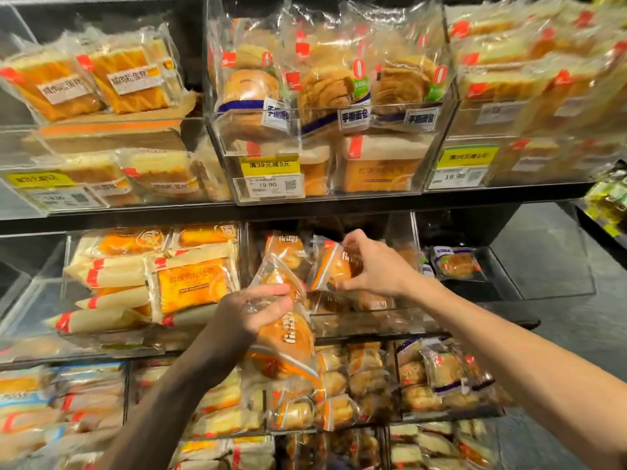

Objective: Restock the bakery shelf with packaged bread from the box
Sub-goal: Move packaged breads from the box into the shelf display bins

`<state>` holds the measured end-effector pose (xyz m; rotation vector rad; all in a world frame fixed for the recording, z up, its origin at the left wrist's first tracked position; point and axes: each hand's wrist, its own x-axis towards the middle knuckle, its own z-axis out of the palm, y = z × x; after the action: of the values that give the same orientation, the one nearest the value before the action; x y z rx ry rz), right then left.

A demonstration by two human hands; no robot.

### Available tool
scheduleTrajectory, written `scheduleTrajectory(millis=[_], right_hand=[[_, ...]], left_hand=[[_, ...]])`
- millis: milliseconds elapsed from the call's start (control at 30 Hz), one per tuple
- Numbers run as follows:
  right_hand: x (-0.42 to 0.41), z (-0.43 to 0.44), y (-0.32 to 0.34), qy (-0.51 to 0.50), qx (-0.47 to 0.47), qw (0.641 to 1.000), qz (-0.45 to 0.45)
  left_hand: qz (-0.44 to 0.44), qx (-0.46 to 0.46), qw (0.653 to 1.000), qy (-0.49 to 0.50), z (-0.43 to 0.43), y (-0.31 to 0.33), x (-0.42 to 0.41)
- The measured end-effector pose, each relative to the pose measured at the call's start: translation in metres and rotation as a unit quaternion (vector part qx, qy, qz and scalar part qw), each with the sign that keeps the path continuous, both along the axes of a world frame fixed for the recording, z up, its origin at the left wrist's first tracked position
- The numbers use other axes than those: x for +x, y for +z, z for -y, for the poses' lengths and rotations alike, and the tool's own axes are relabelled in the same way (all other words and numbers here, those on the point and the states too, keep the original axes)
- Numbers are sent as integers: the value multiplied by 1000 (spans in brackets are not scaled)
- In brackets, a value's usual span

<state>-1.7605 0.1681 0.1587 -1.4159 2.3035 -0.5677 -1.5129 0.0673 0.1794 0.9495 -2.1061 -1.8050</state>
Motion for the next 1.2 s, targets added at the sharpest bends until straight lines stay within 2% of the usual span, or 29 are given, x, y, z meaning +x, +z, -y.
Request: scheduleTrajectory(millis=[233,533,600,733,833,933,1000,1100,1200], right_hand=[[-30,58,-32,20,75,986,-147],[-29,77,-49,-10,102,967,-233],[-28,74,-53,-17,83,977,-195],[-31,61,-49,-24,39,997,-61],[-32,50,-38,-33,18,999,26],[-28,38,-22,-58,-6,998,25],[-22,28,-9,-45,-45,998,10],[-5,10,8,7,-116,991,72],[14,-4,20,62,-98,986,118]], left_hand=[[-19,72,997,4,-1,9,-4],[-59,162,984,37,10,1,6],[-59,159,985,30,9,2,3],[-26,120,991,44,11,-2,-9],[-35,159,987,2,9,-4,-4],[-31,166,986,-3,6,4,-21],[-60,169,984,-16,4,5,-22],[-71,190,979,-22,1,2,-30],[-59,190,979,-50,-7,-1,-40]])
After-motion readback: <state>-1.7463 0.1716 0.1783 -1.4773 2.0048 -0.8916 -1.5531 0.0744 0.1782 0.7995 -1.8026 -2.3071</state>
